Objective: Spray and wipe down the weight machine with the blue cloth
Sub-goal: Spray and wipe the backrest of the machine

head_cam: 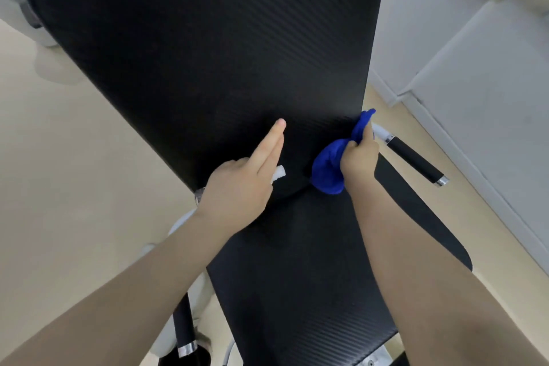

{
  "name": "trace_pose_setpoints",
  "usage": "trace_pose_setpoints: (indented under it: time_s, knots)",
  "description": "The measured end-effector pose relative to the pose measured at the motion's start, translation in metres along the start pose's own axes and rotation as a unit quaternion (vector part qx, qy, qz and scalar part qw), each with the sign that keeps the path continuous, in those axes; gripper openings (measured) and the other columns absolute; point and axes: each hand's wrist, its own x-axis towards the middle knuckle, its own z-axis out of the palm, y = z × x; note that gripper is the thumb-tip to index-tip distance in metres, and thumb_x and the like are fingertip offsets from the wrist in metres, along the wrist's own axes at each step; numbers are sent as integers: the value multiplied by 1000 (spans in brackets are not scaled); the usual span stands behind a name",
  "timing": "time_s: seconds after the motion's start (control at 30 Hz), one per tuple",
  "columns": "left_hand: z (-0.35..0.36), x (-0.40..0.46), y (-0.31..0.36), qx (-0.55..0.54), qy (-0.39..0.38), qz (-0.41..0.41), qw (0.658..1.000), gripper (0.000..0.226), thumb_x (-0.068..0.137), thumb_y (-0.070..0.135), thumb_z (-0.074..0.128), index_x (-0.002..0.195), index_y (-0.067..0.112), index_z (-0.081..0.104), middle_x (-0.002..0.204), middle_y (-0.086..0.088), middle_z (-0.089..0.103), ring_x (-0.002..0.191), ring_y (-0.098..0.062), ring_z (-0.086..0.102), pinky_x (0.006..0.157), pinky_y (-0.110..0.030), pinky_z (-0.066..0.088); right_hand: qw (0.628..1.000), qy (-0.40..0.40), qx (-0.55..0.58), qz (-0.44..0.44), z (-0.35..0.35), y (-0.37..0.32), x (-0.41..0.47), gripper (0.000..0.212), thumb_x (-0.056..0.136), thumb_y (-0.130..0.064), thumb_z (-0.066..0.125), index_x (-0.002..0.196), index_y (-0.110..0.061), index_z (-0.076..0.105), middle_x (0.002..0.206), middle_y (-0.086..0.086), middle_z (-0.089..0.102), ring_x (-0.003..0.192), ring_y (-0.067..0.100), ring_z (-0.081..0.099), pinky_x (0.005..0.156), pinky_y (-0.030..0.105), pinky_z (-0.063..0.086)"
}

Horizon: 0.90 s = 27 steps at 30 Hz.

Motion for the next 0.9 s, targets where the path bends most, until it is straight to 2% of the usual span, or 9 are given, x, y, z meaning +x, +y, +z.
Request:
trace_pose_setpoints:
  time_s: [0.07,0.13,0.27,0.33,0.4,0.5,0.73,0.83,0.9]
  knots:
    - [2,2,-1,-3,-10,-8,1000,63,74,12,57,135,3,43,149,-4,34,38,-10,31,40,-20,23,997,-19,26,72,-1,3,6,67,88,-1,28,147,-33,24,122,12,51,87,18,45,78,29,36]
    - [4,2,0,-2,-15,-16,1000,63,73,12,59,134,4,44,149,-2,35,39,-10,31,41,-21,21,997,11,70,-1,-1,-12,7,69,86,0,29,146,-32,25,114,12,54,82,15,47,74,27,40]
    - [7,3,1,-7,-16,-15,1000,60,77,12,52,135,5,42,150,0,32,40,-11,37,44,-21,21,980,50,105,-163,4,-31,-10,68,88,5,34,148,-25,20,114,-2,38,81,-9,46,74,2,34]
    - [6,2,-1,-9,-11,-10,1000,58,78,12,47,136,6,43,149,-1,35,41,-11,37,45,-21,21,989,45,58,-131,7,-10,-12,71,89,4,34,148,-31,15,109,1,36,75,-2,43,75,9,35]
    - [4,3,-2,-12,1,-7,1000,56,80,13,45,135,6,45,148,-1,37,42,-9,29,45,-20,20,1000,-9,-15,-22,1,17,-7,72,90,0,32,148,-39,12,110,7,37,72,5,42,84,24,39]
    - [4,4,-1,-13,2,-6,1000,56,79,13,45,135,5,45,148,-1,36,45,-8,24,45,-19,19,990,-96,-81,66,-6,28,2,68,92,-4,33,149,-33,9,126,15,41,88,22,46,83,33,38]
    - [5,2,3,-65,16,-18,998,59,76,12,48,134,5,46,147,-2,37,46,-9,32,47,-19,26,988,12,29,-148,1,-9,-17,71,88,0,36,150,-25,10,111,8,47,83,16,48,68,18,37]
    - [4,3,3,-82,19,-19,996,58,75,11,47,133,6,48,145,-4,42,49,-7,27,48,-18,27,998,-3,-46,-50,15,13,-28,74,92,-4,34,148,-34,-2,121,12,40,78,19,47,74,28,39]
    - [5,2,1,-90,23,-23,995,57,76,12,45,132,8,47,143,-6,44,48,-7,29,46,-19,31,995,-52,-74,52,20,24,-31,75,93,-4,32,147,-34,-9,132,17,36,87,27,49,81,35,39]
